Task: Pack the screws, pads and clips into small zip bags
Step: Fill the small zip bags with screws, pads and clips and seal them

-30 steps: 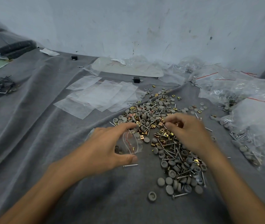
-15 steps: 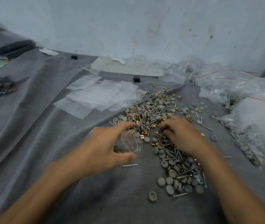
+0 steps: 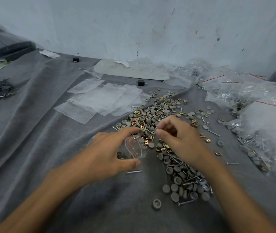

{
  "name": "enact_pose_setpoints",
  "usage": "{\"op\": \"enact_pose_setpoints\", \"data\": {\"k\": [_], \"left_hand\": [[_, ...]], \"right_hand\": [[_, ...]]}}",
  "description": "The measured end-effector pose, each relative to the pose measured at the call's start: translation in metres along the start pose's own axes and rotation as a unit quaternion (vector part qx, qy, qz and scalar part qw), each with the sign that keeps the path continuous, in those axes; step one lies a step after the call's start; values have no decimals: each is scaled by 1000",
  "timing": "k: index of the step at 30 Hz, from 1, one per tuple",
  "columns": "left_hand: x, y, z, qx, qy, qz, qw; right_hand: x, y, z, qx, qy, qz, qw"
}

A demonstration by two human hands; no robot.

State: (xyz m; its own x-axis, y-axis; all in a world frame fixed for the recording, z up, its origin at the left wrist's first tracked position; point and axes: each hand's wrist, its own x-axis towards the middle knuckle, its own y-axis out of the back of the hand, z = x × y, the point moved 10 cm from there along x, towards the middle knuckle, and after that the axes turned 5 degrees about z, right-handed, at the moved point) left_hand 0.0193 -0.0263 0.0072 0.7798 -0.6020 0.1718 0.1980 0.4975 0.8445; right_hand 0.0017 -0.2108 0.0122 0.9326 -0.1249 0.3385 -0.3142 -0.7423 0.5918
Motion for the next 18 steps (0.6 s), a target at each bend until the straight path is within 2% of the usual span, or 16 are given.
{"op": "enact_pose_setpoints", "data": {"k": [4,8,10,12,14,16,18], "left_hand": [[1,-2,1,4,-1,-4,1000],[1,-1,1,-3,-3,-4,1000],[1,0,0,-4,-3,-1,1000],[0,-1,-2,-6,0,-4,1000],[0,-2,-3,-7,3,-9,1000],[-1,-3,-4,-7,6,-12,1000],[-1,-3,-3,-8,6,-13,1000]], "right_hand": [[-6,-19,-19,120,-1,-28,992],[-9,-30,-25,181,-16,-73,981],[-5,-22,-19,190,-34,-62,979],[2,-3,-6,135,-33,-11,990],[8,16,10,15,-27,41,999],[12,20,24,-110,-26,44,993],[14,14,34,-182,-21,16,983]]}}
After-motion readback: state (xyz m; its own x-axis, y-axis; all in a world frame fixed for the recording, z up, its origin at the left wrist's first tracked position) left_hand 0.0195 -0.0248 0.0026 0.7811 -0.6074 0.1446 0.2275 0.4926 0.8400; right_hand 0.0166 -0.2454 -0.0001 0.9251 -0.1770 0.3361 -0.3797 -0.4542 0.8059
